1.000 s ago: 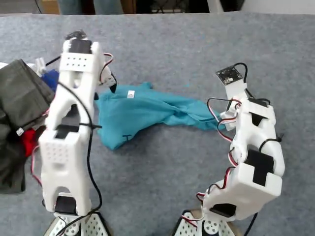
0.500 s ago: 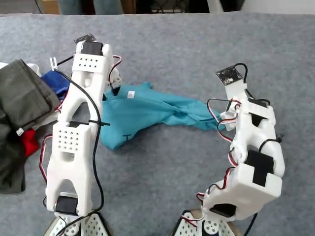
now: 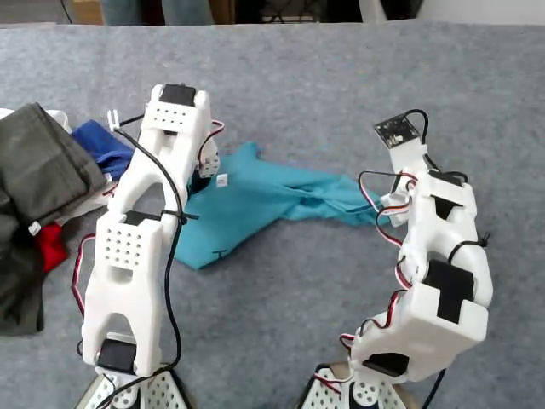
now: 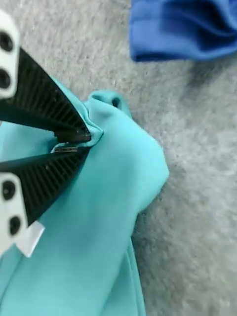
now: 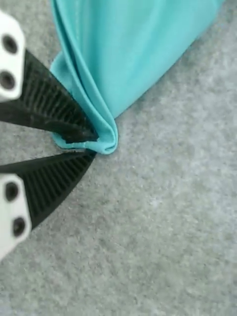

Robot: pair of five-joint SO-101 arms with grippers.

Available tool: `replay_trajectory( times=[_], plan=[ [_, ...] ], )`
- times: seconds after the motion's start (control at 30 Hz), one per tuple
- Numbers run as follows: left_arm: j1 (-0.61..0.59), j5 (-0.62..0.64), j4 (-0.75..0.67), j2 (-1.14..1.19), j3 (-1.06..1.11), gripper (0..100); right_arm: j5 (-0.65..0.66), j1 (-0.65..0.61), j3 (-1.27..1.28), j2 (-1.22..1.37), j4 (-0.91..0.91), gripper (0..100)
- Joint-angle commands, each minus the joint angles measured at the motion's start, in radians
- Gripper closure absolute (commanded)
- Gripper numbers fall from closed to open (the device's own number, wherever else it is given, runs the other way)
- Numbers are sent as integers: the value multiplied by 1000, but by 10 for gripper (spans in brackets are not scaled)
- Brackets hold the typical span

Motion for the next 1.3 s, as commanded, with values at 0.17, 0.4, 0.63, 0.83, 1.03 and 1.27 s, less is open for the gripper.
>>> replay_trajectory(
  times=[0.17, 0.4, 0.63, 0.83, 1.03, 1.27],
  plan=[
    [-1, -69, 12, -170, -54, 972, -6, 12, 2, -22, -17, 985],
    [-16, -166, 12, -502, -114, 972, -101, 21, -62, -202, 31, 985],
    [-18, -285, 11, -842, -114, 972, -325, 29, -243, -696, 187, 985],
    [-30, -377, 11, -1106, -114, 971, -465, 28, -423, -1021, 126, 985],
    [-124, -414, 11, -1336, -110, 971, -466, 28, -610, -1139, 63, 985],
    [-209, -414, 12, -1560, -88, 971, -466, 29, -871, -1152, 64, 985]
  ],
)
